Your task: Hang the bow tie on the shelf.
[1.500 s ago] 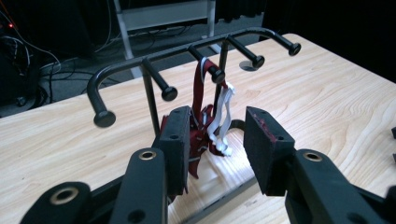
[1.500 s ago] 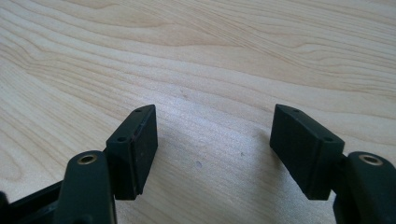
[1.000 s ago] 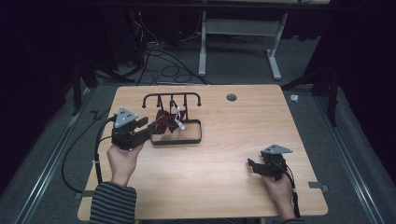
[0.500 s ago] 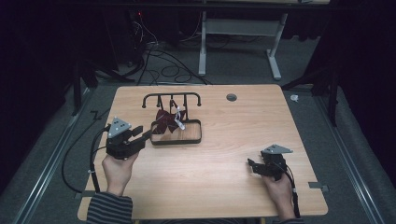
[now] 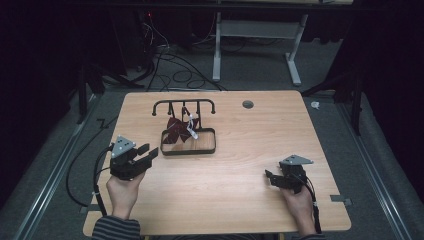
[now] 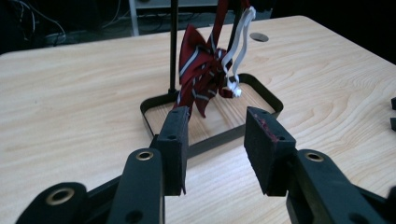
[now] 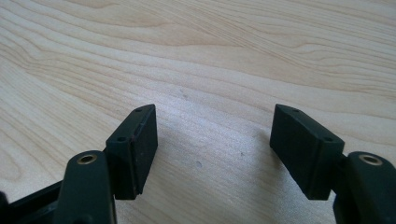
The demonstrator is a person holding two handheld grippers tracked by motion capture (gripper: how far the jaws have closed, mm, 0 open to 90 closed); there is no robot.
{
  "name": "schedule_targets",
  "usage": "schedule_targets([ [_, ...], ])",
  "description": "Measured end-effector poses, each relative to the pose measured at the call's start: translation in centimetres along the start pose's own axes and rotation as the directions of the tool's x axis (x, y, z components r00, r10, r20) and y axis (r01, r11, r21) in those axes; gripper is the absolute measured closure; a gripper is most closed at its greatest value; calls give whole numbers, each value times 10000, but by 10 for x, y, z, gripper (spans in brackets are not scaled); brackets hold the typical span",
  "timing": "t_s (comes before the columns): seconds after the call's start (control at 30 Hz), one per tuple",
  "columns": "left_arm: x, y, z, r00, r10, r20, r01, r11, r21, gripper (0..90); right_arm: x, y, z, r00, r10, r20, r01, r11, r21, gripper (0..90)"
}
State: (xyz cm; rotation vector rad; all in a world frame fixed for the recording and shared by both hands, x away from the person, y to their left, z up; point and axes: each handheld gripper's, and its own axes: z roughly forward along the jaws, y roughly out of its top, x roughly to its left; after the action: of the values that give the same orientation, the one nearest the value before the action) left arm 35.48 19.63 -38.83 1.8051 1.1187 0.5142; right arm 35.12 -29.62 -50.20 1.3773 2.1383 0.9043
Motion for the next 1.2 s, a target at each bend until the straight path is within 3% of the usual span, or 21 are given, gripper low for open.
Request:
schedule_targets([
  [0.77, 5, -40, 4, 9982, -597, 56, 594, 9973, 443, 604, 0, 0, 0, 10000, 0, 1, 0, 10000, 1, 335],
  [1.2, 6, -59, 11, 9985, -534, -135, 544, 9946, 883, 600, 0, 0, 0, 10000, -3, 10, 3, 10000, -7, 335],
])
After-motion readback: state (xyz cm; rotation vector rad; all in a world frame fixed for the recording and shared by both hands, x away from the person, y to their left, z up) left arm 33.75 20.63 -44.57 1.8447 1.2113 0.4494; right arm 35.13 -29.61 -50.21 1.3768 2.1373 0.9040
